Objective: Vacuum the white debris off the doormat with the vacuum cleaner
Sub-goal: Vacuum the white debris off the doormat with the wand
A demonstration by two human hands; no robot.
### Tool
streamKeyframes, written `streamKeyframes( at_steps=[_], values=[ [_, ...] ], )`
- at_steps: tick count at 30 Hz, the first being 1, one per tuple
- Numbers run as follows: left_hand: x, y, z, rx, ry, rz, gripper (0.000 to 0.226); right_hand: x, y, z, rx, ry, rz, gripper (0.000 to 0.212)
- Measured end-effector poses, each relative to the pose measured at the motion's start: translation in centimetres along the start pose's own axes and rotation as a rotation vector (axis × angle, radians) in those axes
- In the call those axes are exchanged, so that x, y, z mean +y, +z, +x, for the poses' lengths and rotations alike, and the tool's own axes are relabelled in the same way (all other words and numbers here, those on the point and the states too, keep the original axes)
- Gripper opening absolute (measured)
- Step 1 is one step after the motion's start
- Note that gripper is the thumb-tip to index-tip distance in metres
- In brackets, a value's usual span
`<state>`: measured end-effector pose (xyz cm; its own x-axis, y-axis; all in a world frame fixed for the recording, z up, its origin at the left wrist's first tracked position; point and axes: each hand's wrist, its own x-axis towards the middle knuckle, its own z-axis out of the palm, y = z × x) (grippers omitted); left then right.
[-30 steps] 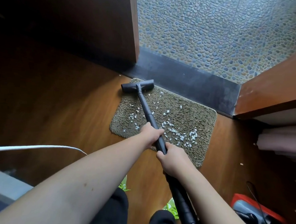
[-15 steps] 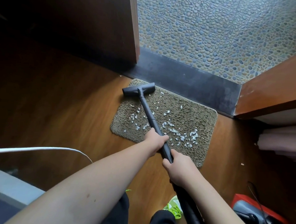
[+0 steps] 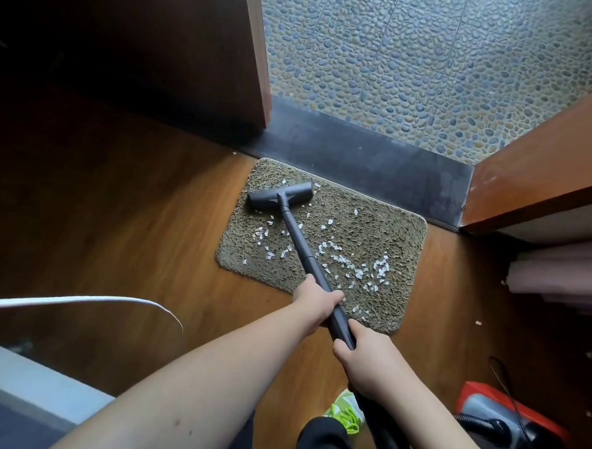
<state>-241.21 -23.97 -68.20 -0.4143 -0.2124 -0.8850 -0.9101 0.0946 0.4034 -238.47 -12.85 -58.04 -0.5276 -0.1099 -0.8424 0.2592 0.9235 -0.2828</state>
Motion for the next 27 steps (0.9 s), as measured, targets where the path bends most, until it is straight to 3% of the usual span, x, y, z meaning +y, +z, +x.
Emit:
streamKeyframes(
  at_steps=[7, 15, 21, 27],
  values=[
    [-1.0, 1.1, -1.4, -0.014, -0.006, 0.012, 0.045, 1.3, 0.1, -1.7, -0.002, -0.022, 0.022, 0.012],
    [-1.3, 0.7, -1.2, -0.007, 0.033, 0.001, 0.074, 0.8, 0.1, -2.7, 0.035, -0.043, 0.044, 0.012],
    [1.5, -1.8, 1.1, 0.011, 0.092, -0.06, 0.035, -2.4, -0.8, 0.4, 0.069, -0.06, 0.048, 0.011],
    [3.7, -3.9, 4.1, 0.042, 0.101, -0.102, 0.037, -5.4, -1.3, 3.6, 0.086, -0.08, 0.003, 0.023]
  ],
)
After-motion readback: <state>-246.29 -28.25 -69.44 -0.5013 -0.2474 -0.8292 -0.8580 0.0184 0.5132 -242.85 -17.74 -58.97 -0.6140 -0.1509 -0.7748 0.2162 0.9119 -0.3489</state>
